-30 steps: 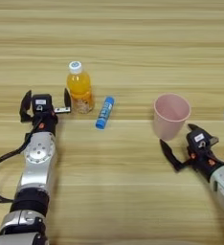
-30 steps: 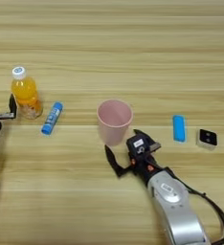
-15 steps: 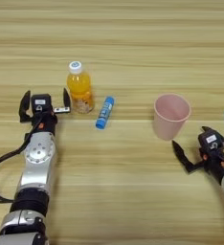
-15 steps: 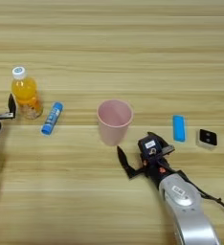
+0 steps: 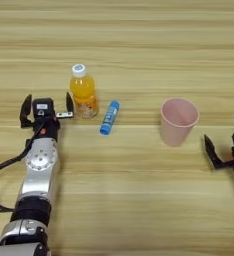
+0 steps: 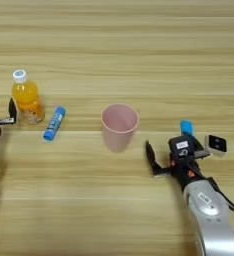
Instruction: Move the objects on the table
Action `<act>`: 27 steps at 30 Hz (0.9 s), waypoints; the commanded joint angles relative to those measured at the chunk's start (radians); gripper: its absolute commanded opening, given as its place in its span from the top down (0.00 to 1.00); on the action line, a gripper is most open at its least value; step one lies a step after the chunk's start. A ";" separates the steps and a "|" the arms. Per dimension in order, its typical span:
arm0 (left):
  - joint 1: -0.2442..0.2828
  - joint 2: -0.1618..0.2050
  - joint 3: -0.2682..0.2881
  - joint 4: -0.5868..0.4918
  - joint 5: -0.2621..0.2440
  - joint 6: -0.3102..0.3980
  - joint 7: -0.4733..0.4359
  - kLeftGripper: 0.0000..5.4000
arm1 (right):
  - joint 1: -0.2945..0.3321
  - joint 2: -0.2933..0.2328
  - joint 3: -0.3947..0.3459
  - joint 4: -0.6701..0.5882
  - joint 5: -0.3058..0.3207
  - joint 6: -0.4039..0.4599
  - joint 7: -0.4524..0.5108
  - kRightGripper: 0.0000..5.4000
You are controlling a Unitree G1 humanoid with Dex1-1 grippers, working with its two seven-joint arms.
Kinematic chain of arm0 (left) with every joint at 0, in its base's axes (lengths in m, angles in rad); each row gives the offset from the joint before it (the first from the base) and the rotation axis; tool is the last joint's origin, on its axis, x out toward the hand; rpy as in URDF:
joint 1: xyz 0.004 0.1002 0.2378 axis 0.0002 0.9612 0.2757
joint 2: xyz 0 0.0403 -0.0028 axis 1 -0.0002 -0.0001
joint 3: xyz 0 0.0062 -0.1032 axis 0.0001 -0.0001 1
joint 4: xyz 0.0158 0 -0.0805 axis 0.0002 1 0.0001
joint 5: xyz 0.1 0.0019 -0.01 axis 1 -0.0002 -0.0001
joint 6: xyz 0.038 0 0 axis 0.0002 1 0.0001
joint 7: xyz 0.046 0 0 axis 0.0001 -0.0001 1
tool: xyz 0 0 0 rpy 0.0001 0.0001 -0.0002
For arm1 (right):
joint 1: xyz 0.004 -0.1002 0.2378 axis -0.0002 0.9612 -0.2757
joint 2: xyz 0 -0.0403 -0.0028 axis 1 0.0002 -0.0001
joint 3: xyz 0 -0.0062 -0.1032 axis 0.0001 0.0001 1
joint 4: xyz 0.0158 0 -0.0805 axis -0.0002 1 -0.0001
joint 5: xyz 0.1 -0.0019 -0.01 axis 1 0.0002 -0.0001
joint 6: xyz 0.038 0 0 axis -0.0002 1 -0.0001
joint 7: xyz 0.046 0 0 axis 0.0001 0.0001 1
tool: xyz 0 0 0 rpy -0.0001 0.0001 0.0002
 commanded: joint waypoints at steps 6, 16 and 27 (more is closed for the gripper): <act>-0.013 0.005 0.000 0.008 0.005 0.001 0.000 0.00 | -0.073 0.026 -0.060 0.106 0.015 -0.045 -0.061 0.01; -0.012 0.006 0.000 0.006 0.005 0.001 -0.002 0.00 | -0.165 0.018 -0.069 0.261 0.038 -0.044 -0.038 0.01; -0.011 0.008 0.002 0.007 0.004 0.000 -0.005 0.00 | -0.220 0.024 -0.110 0.373 0.113 -0.033 -0.012 0.01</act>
